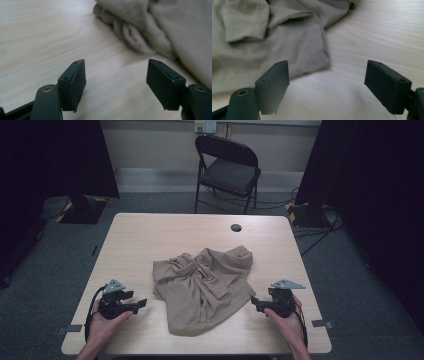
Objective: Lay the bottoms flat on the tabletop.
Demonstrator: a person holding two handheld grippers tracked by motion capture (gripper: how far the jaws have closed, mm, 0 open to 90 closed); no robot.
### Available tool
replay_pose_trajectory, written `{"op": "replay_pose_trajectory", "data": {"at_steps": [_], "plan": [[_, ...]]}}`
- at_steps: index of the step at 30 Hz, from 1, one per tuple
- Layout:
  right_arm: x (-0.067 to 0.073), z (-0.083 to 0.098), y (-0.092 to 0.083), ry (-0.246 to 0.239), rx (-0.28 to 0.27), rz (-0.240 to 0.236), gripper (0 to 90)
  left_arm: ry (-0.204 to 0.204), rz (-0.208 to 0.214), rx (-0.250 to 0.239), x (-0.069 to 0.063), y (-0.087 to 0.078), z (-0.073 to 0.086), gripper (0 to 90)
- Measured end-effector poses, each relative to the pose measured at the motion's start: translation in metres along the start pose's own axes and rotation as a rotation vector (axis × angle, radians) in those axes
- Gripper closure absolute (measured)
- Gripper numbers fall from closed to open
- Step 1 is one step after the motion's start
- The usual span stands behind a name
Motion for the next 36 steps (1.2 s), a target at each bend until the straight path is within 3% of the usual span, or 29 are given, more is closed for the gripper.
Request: {"op": "replay_pose_trajectory", "data": {"at_steps": [4, 6, 8, 10, 13, 19, 21, 26, 29, 31, 34, 36], "plan": [[0.009, -0.013, 0.003, -0.018, -0.019, -0.009, 20.8, 0.017, 0.037, -0.029, -0.009, 0.006, -0.016, 33.2], [0.022, -0.026, 0.005, -0.031, -0.047, -0.036, 25.1, 0.030, 0.064, -0.048, -0.016, 0.011, -0.028, 33.4], [0.026, -0.030, 0.005, -0.032, -0.054, -0.047, 26.2, 0.044, 0.064, -0.046, -0.018, 0.013, -0.032, 33.9], [0.041, -0.044, 0.011, -0.046, -0.070, -0.091, 29.4, 0.055, 0.073, -0.060, -0.020, 0.021, -0.044, 34.1], [0.057, -0.056, 0.020, -0.077, -0.077, -0.117, 31.2, 0.048, 0.092, -0.082, -0.023, 0.029, -0.055, 34.4], [0.090, -0.077, 0.037, -0.125, -0.082, -0.176, 38.9, 0.089, 0.145, -0.065, -0.039, 0.051, -0.073, 38.4], [0.100, -0.083, 0.043, -0.142, -0.082, -0.195, 43.5, 0.081, 0.151, -0.064, -0.042, 0.059, -0.078, 38.7], [0.113, -0.089, 0.058, -0.160, -0.064, -0.215, 51.8, 0.093, 0.144, -0.031, -0.046, 0.076, -0.082, 37.0], [0.117, -0.088, 0.071, -0.158, -0.039, -0.216, 58.8, 0.059, 0.141, 0.000, -0.042, 0.090, -0.075, 36.2], [0.118, -0.085, 0.075, -0.152, -0.025, -0.225, 62.3, 0.059, 0.136, 0.003, -0.041, 0.093, -0.072, 36.7], [0.118, -0.081, 0.079, -0.156, -0.014, -0.228, 67.5, 0.048, 0.125, 0.030, -0.035, 0.099, -0.061, 41.7], [0.119, -0.076, 0.081, -0.148, -0.009, -0.245, 76.7, 0.060, 0.108, 0.029, -0.031, 0.100, -0.058, 47.8]]}}
Point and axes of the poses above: each handheld gripper's, and its own axes: y roughly forward along the jaws, z roughly out of its underside, x roughly to its left, the point moved 5 cm from there along y, roughly forward along the jaws, and after that the axes turned 14 degrees about z, right-handed, at the moved point
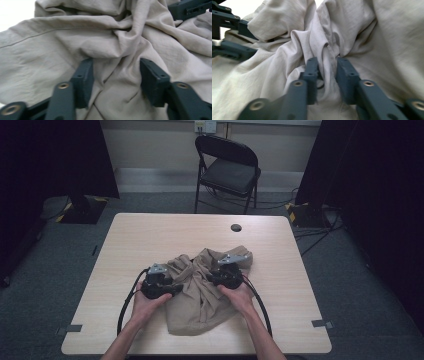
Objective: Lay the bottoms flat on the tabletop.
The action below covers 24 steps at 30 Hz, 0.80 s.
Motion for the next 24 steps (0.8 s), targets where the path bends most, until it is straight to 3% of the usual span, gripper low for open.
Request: {"op": "replay_pose_trajectory", "data": {"at_steps": [2, 3, 5, 10, 15, 16, 17, 24], "plan": [[0.000, 0.001, 0.001, 0.003, 0.000, -0.005, 80.2, 0.000, 0.004, 0.010, 0.000, 0.000, 0.000, 55.7], [-0.001, 0.003, 0.001, 0.001, 0.002, -0.009, 86.9, 0.012, -0.012, 0.028, 0.002, 0.001, 0.001, 59.6], [-0.001, 0.002, -0.001, 0.006, -0.008, -0.006, 88.7, 0.006, -0.020, 0.031, 0.005, 0.002, 0.001, 66.9], [-0.005, -0.005, -0.020, -0.012, -0.059, 0.003, 89.0, -0.061, -0.004, -0.021, 0.015, 0.002, -0.001, 82.9], [-0.023, 0.000, -0.052, 0.017, -0.108, 0.040, 89.1, -0.062, 0.007, -0.040, 0.018, -0.006, -0.001, 87.8], [-0.023, 0.000, -0.052, 0.017, -0.108, 0.040, 89.1, -0.062, 0.007, -0.040, 0.018, -0.006, -0.001, 88.1], [-0.032, 0.003, -0.066, 0.021, -0.127, 0.058, 89.1, -0.063, 0.016, -0.046, 0.018, -0.010, -0.001, 88.3], [-0.060, 0.030, -0.106, 0.072, -0.153, 0.106, 89.1, -0.069, 0.013, -0.063, 0.021, -0.021, 0.000, 88.6]]}}
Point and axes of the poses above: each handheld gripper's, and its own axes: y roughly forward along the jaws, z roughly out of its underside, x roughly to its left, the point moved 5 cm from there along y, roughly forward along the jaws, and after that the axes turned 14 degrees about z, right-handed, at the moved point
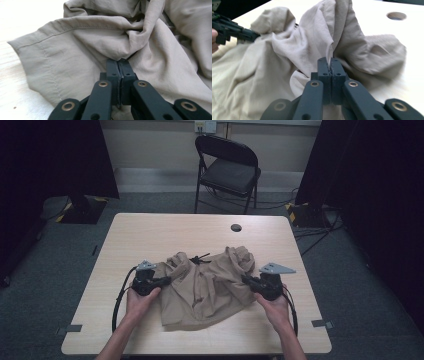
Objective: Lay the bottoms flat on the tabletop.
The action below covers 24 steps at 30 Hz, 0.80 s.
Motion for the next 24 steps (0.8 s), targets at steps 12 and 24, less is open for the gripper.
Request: {"op": "replay_pose_trajectory", "data": {"at_steps": [12, 24], "plan": [[-0.033, 0.084, -0.034, -0.025, 0.168, 0.115, 89.1, -0.037, 0.011, -0.011, 0.011, -0.008, 0.012, 88.5], [-0.039, 0.047, -0.029, 0.025, 0.066, 0.136, 39.6, -0.019, 0.064, -0.065, -0.004, -0.025, 0.000, 77.8]]}}
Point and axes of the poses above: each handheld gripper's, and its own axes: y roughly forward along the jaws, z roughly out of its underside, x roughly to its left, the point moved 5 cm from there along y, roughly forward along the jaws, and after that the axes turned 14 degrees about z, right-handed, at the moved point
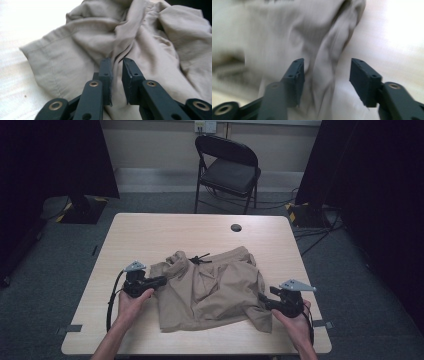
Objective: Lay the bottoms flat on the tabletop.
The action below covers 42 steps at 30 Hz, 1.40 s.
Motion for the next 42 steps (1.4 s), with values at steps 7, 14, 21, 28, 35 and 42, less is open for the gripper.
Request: {"op": "replay_pose_trajectory", "data": {"at_steps": [7, 14, 21, 28, 35, 42], "plan": [[0.008, -0.035, 0.018, 0.035, -0.038, -0.028, 32.3, 0.047, 0.008, -0.044, -0.010, 0.000, -0.032, 68.7], [0.019, -0.060, 0.063, 0.041, -0.014, -0.050, 31.1, 0.064, -0.035, -0.026, -0.006, 0.031, -0.060, 42.0], [0.034, -0.042, 0.077, -0.014, 0.062, -0.093, 71.3, 0.016, -0.001, 0.051, 0.009, 0.046, -0.037, 72.7], [0.016, -0.034, 0.061, 0.006, 0.039, -0.048, 90.0, 0.053, 0.051, -0.022, -0.013, 0.004, -0.031, 85.2], [0.002, -0.025, 0.038, 0.013, 0.017, -0.036, 90.0, 0.059, 0.104, -0.059, -0.037, -0.043, 0.000, 85.5], [0.007, -0.031, 0.035, 0.019, -0.010, -0.042, 61.6, 0.005, 0.077, 0.155, -0.027, -0.036, 0.069, 85.4]]}}
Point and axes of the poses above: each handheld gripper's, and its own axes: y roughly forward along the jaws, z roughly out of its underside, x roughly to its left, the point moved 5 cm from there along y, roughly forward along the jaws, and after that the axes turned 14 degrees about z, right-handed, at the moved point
